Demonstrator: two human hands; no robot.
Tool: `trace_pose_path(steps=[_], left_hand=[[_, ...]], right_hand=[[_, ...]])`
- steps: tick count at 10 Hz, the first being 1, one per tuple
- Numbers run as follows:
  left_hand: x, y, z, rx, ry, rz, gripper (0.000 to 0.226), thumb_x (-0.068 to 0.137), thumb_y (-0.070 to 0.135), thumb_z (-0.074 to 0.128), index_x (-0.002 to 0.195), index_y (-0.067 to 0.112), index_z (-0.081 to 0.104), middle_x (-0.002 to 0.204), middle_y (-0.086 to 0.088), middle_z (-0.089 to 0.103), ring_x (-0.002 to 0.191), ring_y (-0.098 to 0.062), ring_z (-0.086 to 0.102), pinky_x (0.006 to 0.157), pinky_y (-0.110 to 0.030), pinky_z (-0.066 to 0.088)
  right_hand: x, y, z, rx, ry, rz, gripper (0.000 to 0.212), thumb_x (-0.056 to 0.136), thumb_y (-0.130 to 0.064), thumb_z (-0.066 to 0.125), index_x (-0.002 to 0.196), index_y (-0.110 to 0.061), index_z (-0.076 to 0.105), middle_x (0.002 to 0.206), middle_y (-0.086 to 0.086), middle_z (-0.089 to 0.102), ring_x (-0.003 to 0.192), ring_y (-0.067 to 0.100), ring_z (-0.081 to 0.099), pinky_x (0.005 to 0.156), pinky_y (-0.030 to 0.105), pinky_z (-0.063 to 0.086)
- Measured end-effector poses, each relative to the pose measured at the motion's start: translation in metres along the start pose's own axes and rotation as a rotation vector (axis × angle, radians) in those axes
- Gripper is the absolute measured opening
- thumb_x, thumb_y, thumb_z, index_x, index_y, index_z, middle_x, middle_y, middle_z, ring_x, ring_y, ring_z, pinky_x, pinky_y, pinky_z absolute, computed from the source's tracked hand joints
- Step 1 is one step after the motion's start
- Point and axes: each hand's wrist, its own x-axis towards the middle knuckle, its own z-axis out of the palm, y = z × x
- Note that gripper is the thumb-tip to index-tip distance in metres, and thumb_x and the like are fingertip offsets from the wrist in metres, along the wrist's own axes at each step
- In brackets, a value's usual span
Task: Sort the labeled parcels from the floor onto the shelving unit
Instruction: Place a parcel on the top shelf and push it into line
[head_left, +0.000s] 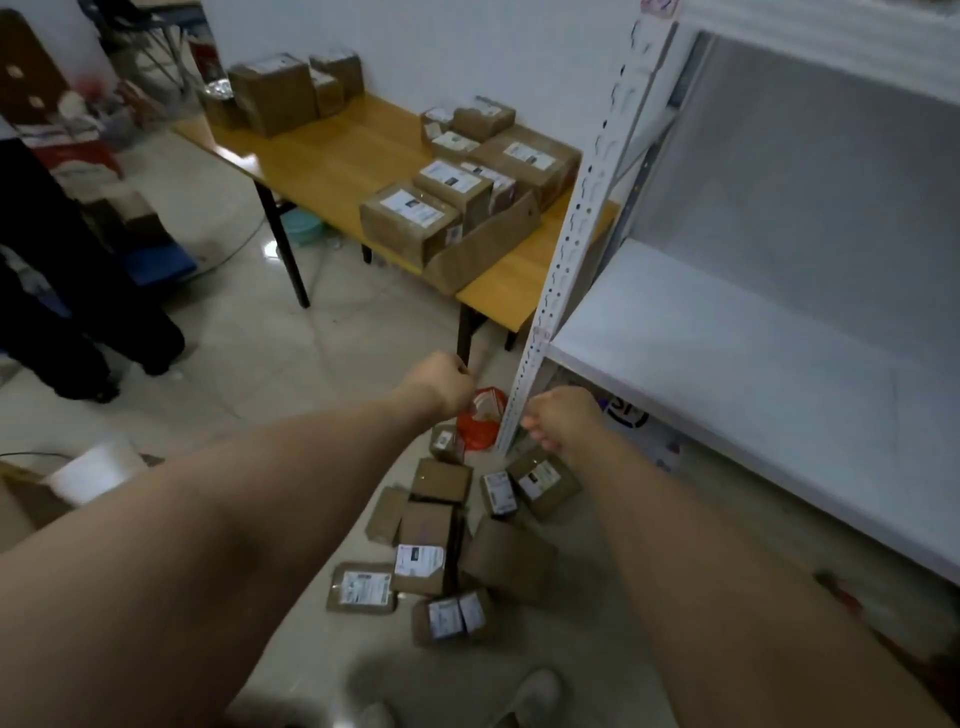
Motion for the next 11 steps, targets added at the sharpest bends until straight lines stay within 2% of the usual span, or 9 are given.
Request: trace_pose_path(steps=[2, 3, 4, 6, 7, 8, 9, 10, 11], left_hand=[[0.011, -0.045, 0.049, -0.062, -0.111, -0.115, 0.008, 0.096, 0.009, 0.052, 0.095, 0.01, 0.06, 0.08, -0.005, 0.063, 0.065, -0.012, 0.055, 0.047, -0.018, 0.047], [0.021, -0.058, 0.068, -0.036, -0.149, -0.152, 0.016, 0.095, 0.007, 0.048, 0.093, 0.011, 0.062, 0.084, -0.007, 0.068, 0.068, -0.016, 0.058, 0.059, -0.027, 0.046], [0.032, -0.067, 0.078, -0.037, -0.166, -0.204, 0.02, 0.094, 0.005, 0.047, 0.081, 0.016, 0.058, 0.086, -0.009, 0.068, 0.072, -0.02, 0.06, 0.063, -0.03, 0.049], [0.074, -0.097, 0.071, -0.096, -0.068, -0.328, 0.017, 0.096, 0.006, 0.046, 0.09, 0.011, 0.061, 0.093, -0.012, 0.071, 0.09, -0.028, 0.068, 0.079, -0.038, 0.056], [0.098, -0.13, 0.07, -0.159, -0.03, -0.41, 0.017, 0.097, 0.006, 0.047, 0.087, 0.01, 0.06, 0.094, -0.014, 0.071, 0.085, -0.027, 0.067, 0.074, -0.035, 0.055], [0.119, -0.174, 0.08, -0.188, -0.024, -0.506, 0.014, 0.097, 0.006, 0.048, 0.095, 0.005, 0.062, 0.093, -0.015, 0.07, 0.076, -0.023, 0.064, 0.068, -0.033, 0.052], [0.147, -0.222, 0.096, -0.17, -0.065, -0.562, 0.012, 0.095, 0.001, 0.05, 0.101, 0.003, 0.061, 0.099, -0.016, 0.068, 0.084, -0.025, 0.066, 0.07, -0.035, 0.054], [0.178, -0.283, 0.125, -0.156, -0.137, -0.557, 0.014, 0.093, 0.002, 0.053, 0.086, 0.012, 0.058, 0.088, -0.008, 0.063, 0.081, -0.02, 0.061, 0.067, -0.028, 0.051], [0.209, -0.349, 0.164, -0.165, -0.229, -0.596, 0.013, 0.094, 0.007, 0.055, 0.088, 0.018, 0.052, 0.084, 0.001, 0.053, 0.073, -0.01, 0.051, 0.057, -0.021, 0.039]], right_hand=[[0.031, 0.074, 0.017, -0.025, -0.17, 0.127, 0.03, 0.094, -0.006, 0.057, 0.123, 0.001, 0.061, 0.083, 0.007, 0.062, 0.061, 0.014, 0.058, 0.052, 0.026, 0.046], [0.043, 0.089, 0.023, 0.004, -0.162, 0.235, 0.013, 0.1, -0.009, 0.049, 0.101, -0.007, 0.062, 0.079, 0.008, 0.063, 0.053, 0.014, 0.059, 0.042, 0.019, 0.046], [0.06, 0.099, 0.026, -0.035, -0.108, 0.236, 0.015, 0.098, -0.012, 0.051, 0.087, -0.012, 0.061, 0.082, 0.012, 0.067, 0.055, 0.018, 0.06, 0.041, 0.022, 0.044], [0.108, 0.092, 0.054, -0.017, -0.13, 0.234, 0.009, 0.093, -0.017, 0.058, 0.094, -0.015, 0.067, 0.083, 0.007, 0.071, 0.064, 0.018, 0.065, 0.053, 0.028, 0.052], [0.131, 0.092, 0.092, -0.113, -0.179, 0.205, 0.008, 0.094, -0.023, 0.058, 0.095, -0.02, 0.065, 0.09, 0.006, 0.071, 0.078, 0.019, 0.07, 0.072, 0.033, 0.061], [0.148, 0.108, 0.133, -0.161, -0.259, 0.221, 0.009, 0.095, -0.015, 0.055, 0.099, -0.008, 0.06, 0.093, 0.007, 0.067, 0.083, 0.022, 0.067, 0.075, 0.035, 0.06], [0.177, 0.128, 0.172, -0.166, -0.313, 0.219, 0.014, 0.095, -0.008, 0.053, 0.081, -0.012, 0.054, 0.081, 0.007, 0.057, 0.075, 0.021, 0.058, 0.069, 0.033, 0.054], [0.235, 0.179, 0.228, -0.201, -0.321, 0.297, 0.018, 0.096, -0.012, 0.055, 0.078, -0.013, 0.056, 0.088, 0.011, 0.06, 0.084, 0.026, 0.059, 0.083, 0.039, 0.054], [0.281, 0.228, 0.272, -0.262, -0.332, 0.274, 0.013, 0.094, -0.02, 0.062, 0.084, -0.012, 0.058, 0.084, 0.006, 0.057, 0.081, 0.023, 0.06, 0.086, 0.038, 0.055]])
